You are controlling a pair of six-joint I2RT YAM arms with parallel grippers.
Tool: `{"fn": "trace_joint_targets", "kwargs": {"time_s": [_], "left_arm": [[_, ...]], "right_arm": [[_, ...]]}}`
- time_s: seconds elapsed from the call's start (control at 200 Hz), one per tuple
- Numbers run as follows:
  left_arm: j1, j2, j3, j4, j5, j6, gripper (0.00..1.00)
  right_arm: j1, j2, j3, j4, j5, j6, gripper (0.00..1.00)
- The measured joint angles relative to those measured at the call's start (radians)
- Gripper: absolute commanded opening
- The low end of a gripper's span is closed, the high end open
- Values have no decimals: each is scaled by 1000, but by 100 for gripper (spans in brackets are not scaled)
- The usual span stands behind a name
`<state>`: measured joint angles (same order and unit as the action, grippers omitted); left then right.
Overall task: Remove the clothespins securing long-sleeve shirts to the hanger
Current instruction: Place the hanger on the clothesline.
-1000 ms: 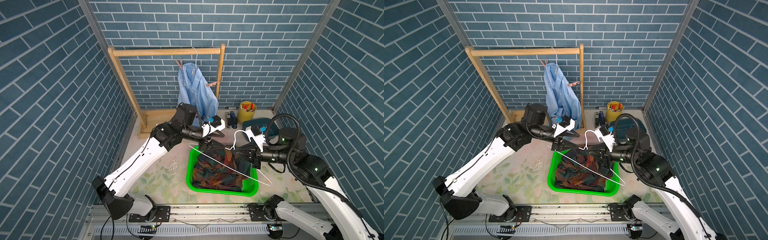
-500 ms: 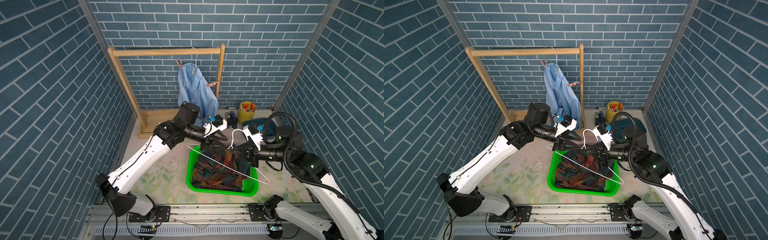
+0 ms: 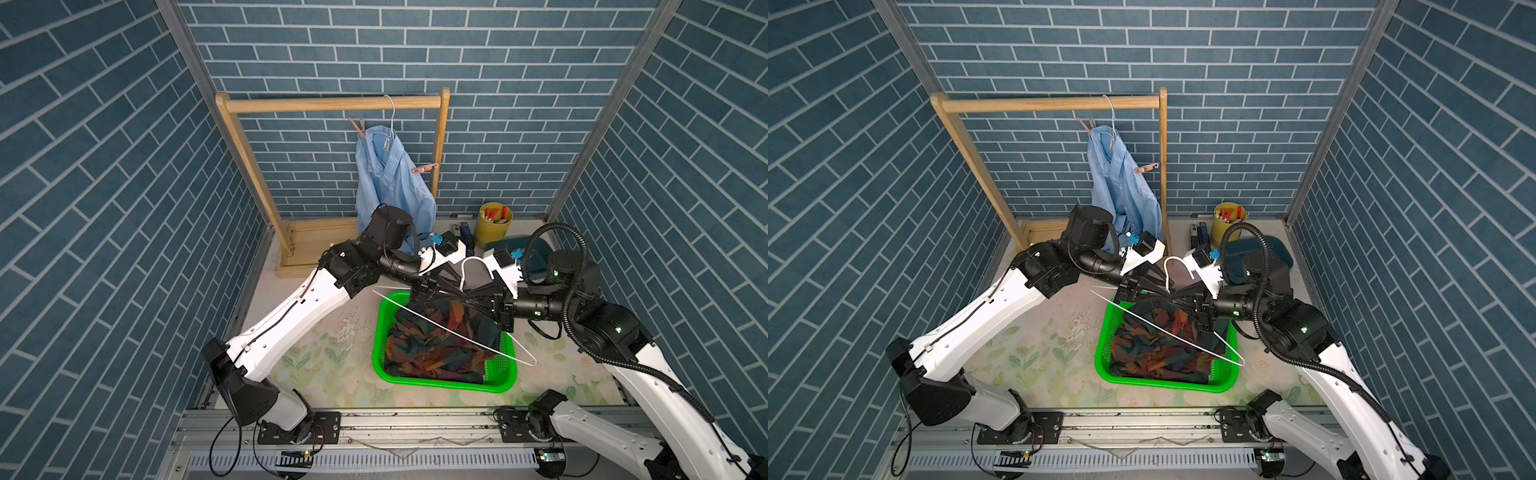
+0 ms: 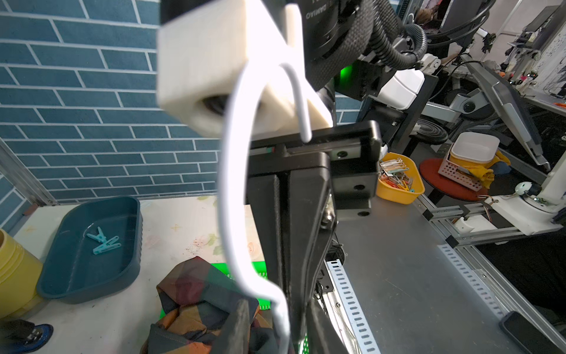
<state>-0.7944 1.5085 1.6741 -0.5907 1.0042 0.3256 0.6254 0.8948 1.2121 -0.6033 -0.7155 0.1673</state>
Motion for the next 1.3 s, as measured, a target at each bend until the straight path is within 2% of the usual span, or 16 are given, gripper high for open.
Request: {"fn": "trace_joint_targets", "kwargs": {"time_s": [0.155,0.29,0.42,0.705,0.765,0.885,0.99,1.065,1.3], "left_arm": [[-3,2,1,-2,-5,1,24],[-4,2,2,-10,-6,2,9],[-4,2,5,-23,-8,4,0],[-4,2,6,-44,-5,2,0],[-3,2,6,-45,-3,-2,0],[-3,-2,6,-52,20,-8,0],[-4,-14,6,-69,36,-11,0],[-5,-22,6,-74,35,-11,0],[9,-25,-14,-40,-68,-16,0]], "right_arm": [[0,0,-3,5,4,0,0],[-2,0,-8,5,8,4,0],[-3,0,-10,5,6,3,0],[-3,-1,-23,11,-9,3,0],[-4,-2,-24,10,-11,3,8],[-8,-3,-27,10,-9,-1,40],[-16,-5,-32,11,-4,-3,60],[-18,-6,-34,5,-2,-1,67],[-5,-35,-35,1,-30,-5,85]]}}
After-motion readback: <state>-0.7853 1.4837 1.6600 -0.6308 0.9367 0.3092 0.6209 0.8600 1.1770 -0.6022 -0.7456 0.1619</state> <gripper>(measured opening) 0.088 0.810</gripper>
